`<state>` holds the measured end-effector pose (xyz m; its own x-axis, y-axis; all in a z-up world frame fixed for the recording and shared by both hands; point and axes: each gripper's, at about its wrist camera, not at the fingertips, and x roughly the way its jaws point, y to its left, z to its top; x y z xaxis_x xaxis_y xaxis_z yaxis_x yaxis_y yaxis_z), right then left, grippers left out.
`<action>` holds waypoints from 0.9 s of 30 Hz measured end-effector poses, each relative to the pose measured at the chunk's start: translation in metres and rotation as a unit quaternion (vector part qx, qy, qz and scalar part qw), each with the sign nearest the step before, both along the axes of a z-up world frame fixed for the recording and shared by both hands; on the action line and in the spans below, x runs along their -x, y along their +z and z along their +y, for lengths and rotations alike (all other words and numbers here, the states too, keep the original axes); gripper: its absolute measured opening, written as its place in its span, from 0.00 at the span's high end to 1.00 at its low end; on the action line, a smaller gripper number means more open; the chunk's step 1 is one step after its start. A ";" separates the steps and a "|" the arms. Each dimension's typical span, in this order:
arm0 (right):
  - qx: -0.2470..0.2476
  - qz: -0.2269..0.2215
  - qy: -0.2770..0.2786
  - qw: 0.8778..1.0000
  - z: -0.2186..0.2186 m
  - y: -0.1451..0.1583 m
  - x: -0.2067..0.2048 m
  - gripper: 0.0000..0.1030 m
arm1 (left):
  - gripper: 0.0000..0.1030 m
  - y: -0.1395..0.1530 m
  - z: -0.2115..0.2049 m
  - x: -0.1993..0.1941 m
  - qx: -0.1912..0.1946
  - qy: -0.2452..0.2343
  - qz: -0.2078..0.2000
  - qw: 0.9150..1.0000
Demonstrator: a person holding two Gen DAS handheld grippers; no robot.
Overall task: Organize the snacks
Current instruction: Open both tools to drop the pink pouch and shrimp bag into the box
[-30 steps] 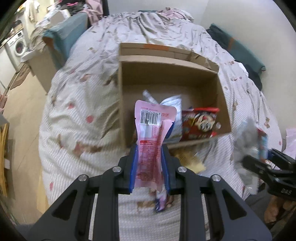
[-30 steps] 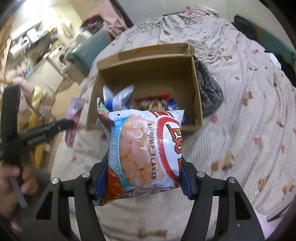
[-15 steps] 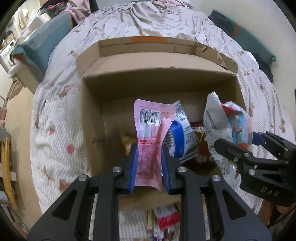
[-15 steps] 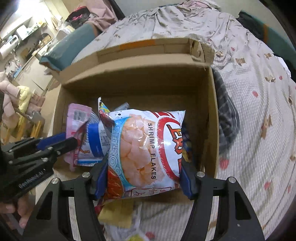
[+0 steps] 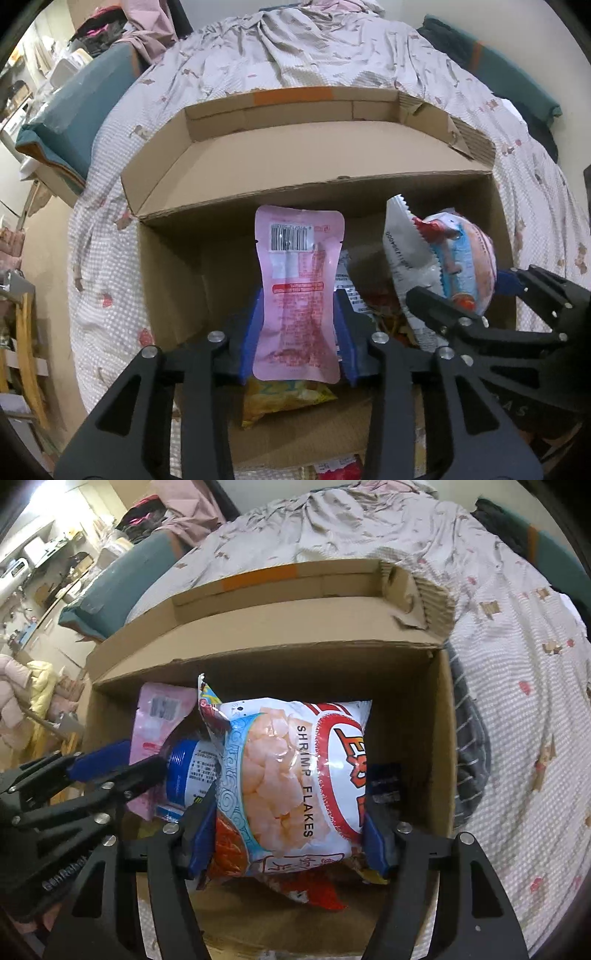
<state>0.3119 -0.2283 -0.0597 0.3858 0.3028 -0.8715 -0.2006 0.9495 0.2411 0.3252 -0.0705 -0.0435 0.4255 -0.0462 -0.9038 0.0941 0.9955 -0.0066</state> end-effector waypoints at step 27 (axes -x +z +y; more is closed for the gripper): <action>-0.056 0.010 -0.040 0.998 -0.042 0.023 0.028 0.08 | 0.14 0.018 0.018 0.040 0.006 0.013 -0.027 1.000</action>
